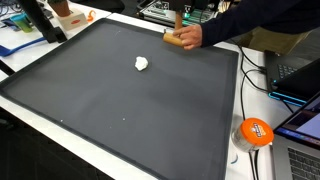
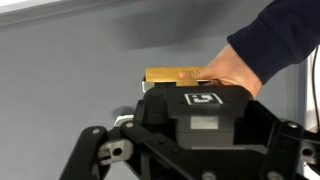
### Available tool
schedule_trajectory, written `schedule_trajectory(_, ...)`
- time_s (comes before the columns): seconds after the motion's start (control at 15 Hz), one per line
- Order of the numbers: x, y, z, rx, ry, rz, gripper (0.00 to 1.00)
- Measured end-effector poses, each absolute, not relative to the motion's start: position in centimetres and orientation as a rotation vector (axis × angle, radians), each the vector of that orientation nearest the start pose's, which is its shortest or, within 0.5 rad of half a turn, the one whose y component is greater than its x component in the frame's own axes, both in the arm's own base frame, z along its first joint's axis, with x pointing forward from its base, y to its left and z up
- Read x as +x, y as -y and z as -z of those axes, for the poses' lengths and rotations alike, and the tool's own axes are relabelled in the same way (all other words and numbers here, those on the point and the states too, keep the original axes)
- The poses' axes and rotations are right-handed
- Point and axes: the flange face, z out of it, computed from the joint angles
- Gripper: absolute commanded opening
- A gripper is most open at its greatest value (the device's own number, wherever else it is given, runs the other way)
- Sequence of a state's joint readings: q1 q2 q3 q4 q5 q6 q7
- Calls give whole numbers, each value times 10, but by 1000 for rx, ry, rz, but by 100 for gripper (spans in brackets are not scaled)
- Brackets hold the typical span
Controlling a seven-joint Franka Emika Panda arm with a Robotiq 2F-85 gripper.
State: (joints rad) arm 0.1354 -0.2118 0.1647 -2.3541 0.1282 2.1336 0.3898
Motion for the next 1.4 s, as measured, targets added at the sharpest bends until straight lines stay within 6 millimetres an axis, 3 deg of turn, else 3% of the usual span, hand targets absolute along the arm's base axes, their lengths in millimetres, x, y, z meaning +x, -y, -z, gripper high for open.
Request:
schedule_trajectory(0.8, 448, -149, -413, -3068, -240, -67, 100)
schedule_trajectory(0.93, 448, -150, -413, -3069, -235, -68, 73)
schedule_trajectory(1.2, 448, -152, -414, -3070, -229, -66, 42)
schedule_trajectory(1.4, 448, -153, -416, -3070, -226, -67, 39)
